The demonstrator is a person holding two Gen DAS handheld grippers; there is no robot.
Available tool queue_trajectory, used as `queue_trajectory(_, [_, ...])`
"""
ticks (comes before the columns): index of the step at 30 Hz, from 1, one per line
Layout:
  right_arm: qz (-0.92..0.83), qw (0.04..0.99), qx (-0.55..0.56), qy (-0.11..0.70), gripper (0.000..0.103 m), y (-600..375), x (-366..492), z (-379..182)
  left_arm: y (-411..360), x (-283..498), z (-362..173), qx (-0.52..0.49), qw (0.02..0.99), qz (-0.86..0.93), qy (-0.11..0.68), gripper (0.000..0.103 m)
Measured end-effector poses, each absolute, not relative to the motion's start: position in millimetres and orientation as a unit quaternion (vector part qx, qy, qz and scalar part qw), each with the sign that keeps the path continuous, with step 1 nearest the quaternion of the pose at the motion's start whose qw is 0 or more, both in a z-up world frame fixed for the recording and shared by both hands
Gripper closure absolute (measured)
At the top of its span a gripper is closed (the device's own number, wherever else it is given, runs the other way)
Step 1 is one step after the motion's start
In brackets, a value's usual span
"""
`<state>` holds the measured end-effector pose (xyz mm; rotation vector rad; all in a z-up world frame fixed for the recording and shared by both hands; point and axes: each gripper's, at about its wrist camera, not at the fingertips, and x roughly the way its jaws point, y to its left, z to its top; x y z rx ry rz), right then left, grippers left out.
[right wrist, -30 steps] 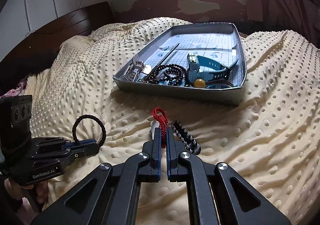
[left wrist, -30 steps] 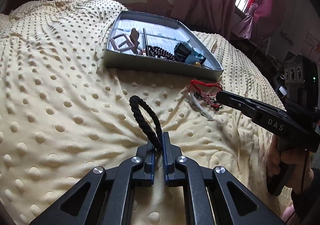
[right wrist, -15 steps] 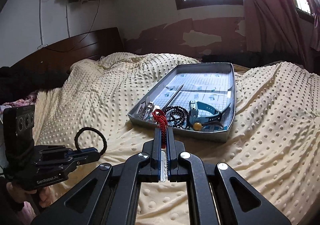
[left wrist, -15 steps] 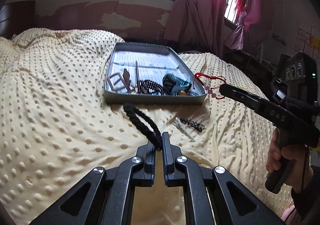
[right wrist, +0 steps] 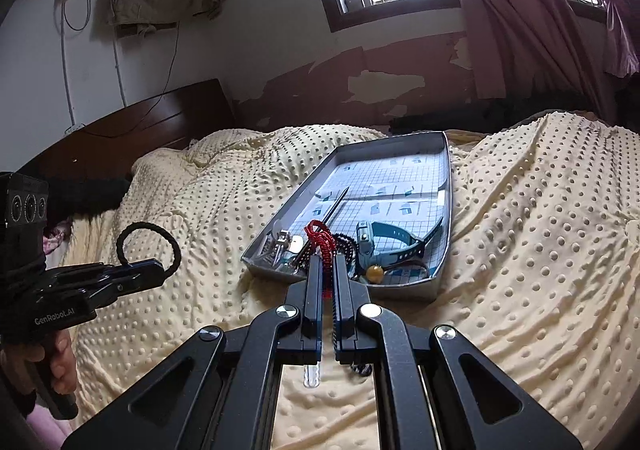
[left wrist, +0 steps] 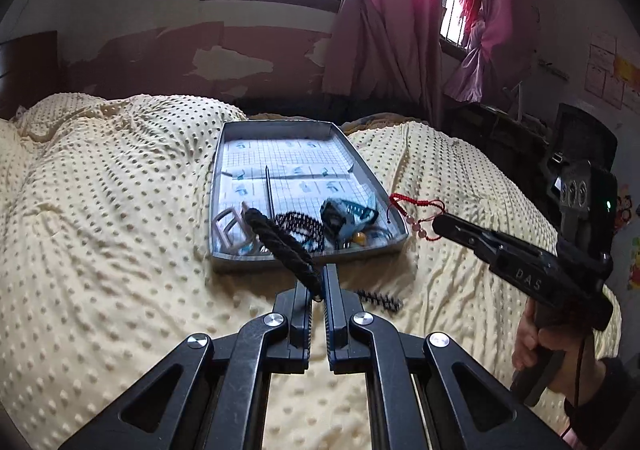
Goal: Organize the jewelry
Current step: 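Carry the hair tie and red cord into the tray with both tools, then open both tools and withdraw them from the tray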
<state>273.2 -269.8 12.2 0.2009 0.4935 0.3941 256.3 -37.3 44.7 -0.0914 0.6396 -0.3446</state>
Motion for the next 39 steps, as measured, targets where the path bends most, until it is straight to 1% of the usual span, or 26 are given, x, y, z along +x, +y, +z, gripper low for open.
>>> queue_trajectory(5, [0.148,0.949,0.108,0.257,0.099,-274.2,313.0,2.0,-53.8,312.2,39.6,-0.052,0.93,-0.181,0.316,0.097])
queue_trajectory(11, [0.111,0.947,0.097,0.286,0.099,-276.7,342.1,-20.3,-83.4,361.3,6.5,-0.03,0.916,-0.187,0.353,0.097])
queue_trajectory(16, [0.1,0.942,0.101,0.303,0.099,-281.0,350.3,-30.0,-95.3,378.6,-16.1,-0.034,0.902,-0.188,0.388,0.097])
queue_trajectory(23, [0.111,0.938,0.102,0.311,0.099,-280.4,352.1,-30.1,-93.0,382.2,-25.2,-0.045,0.892,-0.169,0.416,0.096])
queue_trajectory(25, [0.114,0.938,0.1,0.31,0.099,-280.0,351.9,-30.5,-92.7,380.9,-24.6,-0.039,0.894,-0.163,0.416,0.091])
queue_trajectory(27, [0.114,0.938,0.1,0.312,0.098,-280.6,351.9,-30.3,-91.3,378.3,-22.4,-0.034,0.895,-0.158,0.415,0.075])
queue_trajectory(28, [0.113,0.938,0.101,0.312,0.098,-282.0,352.3,-30.3,-90.0,377.0,-21.0,-0.034,0.896,-0.156,0.414,0.071])
queue_trajectory(30, [0.114,0.937,0.105,0.312,0.098,-284.5,351.8,-30.0,-86.0,374.4,-16.3,-0.041,0.899,-0.151,0.409,0.057])
queue_trajectory(31, [0.113,0.937,0.106,0.312,0.098,-285.6,351.4,-29.9,-83.9,373.0,-14.2,-0.045,0.9,-0.148,0.407,0.052])
queue_trajectory(32, [0.113,0.937,0.108,0.312,0.096,-286.6,350.6,-29.5,-81.6,372.1,-11.8,-0.05,0.902,-0.145,0.403,0.046])
queue_trajectory(33, [0.113,0.937,0.109,0.312,0.094,-287.5,349.8,-29.0,-78.0,370.3,-8.5,-0.057,0.905,-0.143,0.397,0.042])
queue_trajectory(34, [0.112,0.937,0.11,0.311,0.088,-288.6,348.8,-28.4,-75.8,369.3,-5.7,-0.063,0.906,-0.142,0.394,0.039])
queue_trajectory(35, [0.111,0.938,0.111,0.309,0.079,-289.7,347.2,-27.3,-73.3,367.7,-2.3,-0.069,0.908,-0.14,0.39,0.033])
queue_trajectory(36, [0.111,0.939,0.113,0.305,0.075,-290.9,345.2,-25.9,-71.5,366.4,0.8,-0.072,0.909,-0.136,0.386,0.028])
queue_trajectory(37, [0.111,0.94,0.115,0.303,0.069,-291.9,343.9,-24.8,-70.2,364.7,3.9,-0.076,0.911,-0.134,0.383,0.026])
queue_trajectory(39, [0.108,0.942,0.116,0.297,0.067,-293.8,339.9,-20.8,-67.7,360.7,11.0,-0.081,0.913,-0.135,0.376,0.024])
